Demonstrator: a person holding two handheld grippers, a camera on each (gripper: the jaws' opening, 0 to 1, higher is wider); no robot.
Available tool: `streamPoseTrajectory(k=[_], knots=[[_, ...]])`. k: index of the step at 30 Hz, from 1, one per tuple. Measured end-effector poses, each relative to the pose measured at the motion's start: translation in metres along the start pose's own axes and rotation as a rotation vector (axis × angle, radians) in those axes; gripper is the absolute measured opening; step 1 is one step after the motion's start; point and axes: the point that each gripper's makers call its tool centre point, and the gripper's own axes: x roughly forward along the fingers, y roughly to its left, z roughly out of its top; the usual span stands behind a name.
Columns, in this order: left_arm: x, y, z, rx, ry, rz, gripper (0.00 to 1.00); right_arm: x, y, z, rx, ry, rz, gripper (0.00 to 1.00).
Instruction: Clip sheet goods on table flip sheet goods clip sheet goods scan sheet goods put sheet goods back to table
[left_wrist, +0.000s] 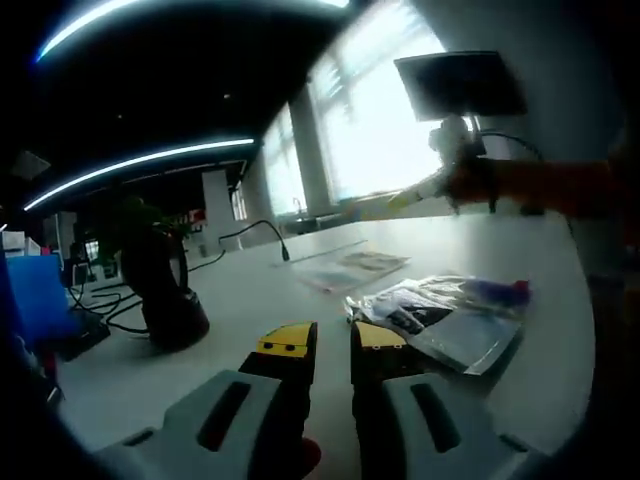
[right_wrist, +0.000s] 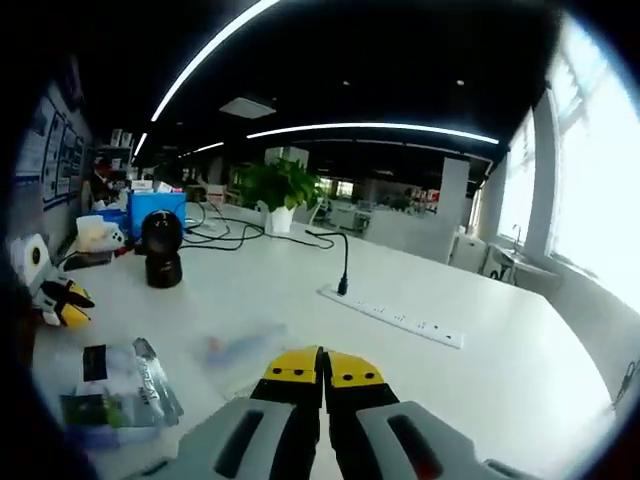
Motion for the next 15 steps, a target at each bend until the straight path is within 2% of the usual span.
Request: streamPoseTrajectory(k=[4,15], knots=[[0.000,0.001,0.000,-0.003,0.002,0.004,0.06,-0.013,0.004,0.002,0.004,-0.024,0.010,0.00],[0.001,0.000,-0.001,-0.007,0.000,-0.001,0.06,-0.048,0.022,-0.006,-0.030,-0.056,0.030,0.00]])
